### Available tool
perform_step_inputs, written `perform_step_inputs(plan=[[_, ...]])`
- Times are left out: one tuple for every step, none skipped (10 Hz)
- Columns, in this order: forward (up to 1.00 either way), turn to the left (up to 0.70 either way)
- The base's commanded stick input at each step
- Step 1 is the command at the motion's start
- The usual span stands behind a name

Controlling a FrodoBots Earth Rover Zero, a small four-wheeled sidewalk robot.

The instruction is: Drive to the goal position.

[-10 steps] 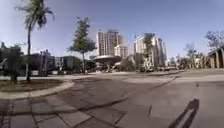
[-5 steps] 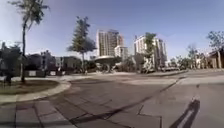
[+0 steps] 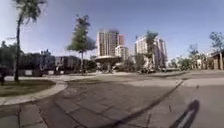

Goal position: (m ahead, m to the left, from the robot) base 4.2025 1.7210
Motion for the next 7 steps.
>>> perform_step_inputs(plan=[[0.70,0.26],[0.70,0.34],[0.70,0.26],[0.70,0.18],[0.70,0.10],[0.70,0.02],[0.70,0.01]])
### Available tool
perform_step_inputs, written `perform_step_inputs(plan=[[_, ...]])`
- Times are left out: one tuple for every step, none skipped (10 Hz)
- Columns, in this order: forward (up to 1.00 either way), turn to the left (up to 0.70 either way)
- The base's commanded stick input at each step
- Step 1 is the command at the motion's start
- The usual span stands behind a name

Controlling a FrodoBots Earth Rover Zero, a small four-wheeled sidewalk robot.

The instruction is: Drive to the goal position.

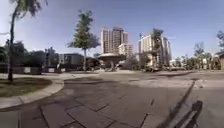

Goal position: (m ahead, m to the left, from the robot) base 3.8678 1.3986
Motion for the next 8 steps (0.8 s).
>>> perform_step_inputs(plan=[[0.70,0.01],[0.70,0.01],[0.70,0.01],[0.70,0.01],[0.70,0.01],[0.70,0.01],[0.70,0.01],[0.70,0.01]])
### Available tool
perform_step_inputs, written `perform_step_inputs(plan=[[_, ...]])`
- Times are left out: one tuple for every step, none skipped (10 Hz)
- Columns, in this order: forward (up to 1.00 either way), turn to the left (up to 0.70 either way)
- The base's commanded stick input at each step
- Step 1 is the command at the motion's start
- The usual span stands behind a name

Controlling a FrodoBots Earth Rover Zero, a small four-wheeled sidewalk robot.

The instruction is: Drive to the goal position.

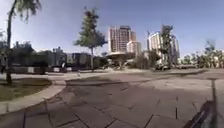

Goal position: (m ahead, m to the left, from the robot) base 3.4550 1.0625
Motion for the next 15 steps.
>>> perform_step_inputs(plan=[[0.70,0.01],[0.70,0.01],[0.70,0.01],[0.70,0.01],[0.70,0.01],[0.70,0.01],[0.70,0.01],[0.70,0.01],[0.70,0.01],[0.70,0.01],[0.70,0.01],[0.70,0.01],[0.70,0.01],[0.70,0.01],[0.70,0.01]])
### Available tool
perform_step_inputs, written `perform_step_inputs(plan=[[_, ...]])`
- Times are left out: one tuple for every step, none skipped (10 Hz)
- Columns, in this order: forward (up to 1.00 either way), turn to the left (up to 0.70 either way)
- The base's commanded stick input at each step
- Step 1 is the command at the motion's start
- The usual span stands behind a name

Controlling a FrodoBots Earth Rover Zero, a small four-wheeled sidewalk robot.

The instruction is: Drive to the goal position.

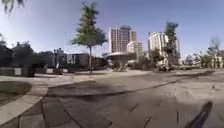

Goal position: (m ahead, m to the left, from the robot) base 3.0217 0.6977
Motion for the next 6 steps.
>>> perform_step_inputs(plan=[[0.70,0.01],[0.70,0.01],[0.70,0.01],[0.70,0.01],[0.70,0.01],[0.70,0.01]])
